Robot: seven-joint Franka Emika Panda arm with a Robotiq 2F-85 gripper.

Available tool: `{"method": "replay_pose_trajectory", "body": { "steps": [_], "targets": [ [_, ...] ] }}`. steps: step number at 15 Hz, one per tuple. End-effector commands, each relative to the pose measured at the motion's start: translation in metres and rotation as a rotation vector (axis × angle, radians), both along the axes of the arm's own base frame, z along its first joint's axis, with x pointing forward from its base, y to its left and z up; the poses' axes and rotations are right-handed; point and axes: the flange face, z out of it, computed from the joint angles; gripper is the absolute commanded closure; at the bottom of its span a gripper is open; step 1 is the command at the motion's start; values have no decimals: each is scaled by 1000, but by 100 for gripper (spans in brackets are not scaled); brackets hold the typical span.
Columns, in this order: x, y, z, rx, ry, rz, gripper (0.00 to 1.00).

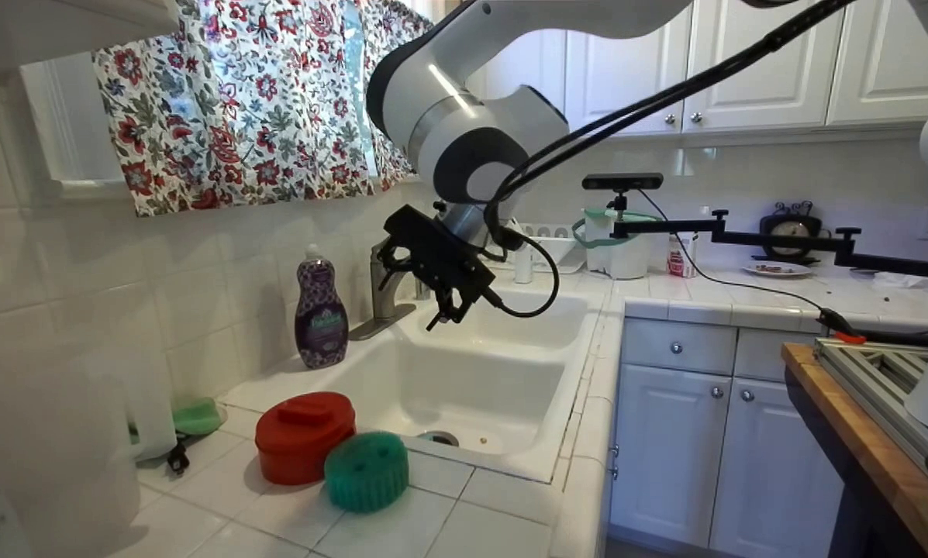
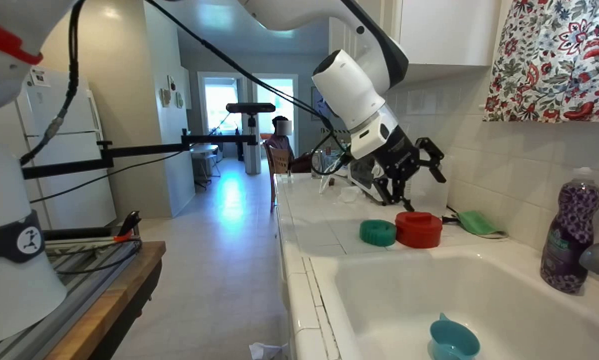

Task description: Remove the red lid from the clear jug.

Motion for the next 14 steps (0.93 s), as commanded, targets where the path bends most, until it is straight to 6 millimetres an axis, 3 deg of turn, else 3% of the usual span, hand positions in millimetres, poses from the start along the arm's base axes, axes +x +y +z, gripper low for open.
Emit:
{"method": "replay_pose_trajectory", "body": {
  "steps": [1,10,11,14],
  "targets": [
    [-35,-7,9,64,34,-122,0],
    [-81,-2,18,141,83,-109,0],
    [-68,-2,11,143,70,-109,0],
    [-74,-1,15,144,73,-104,0]
  ]
}}
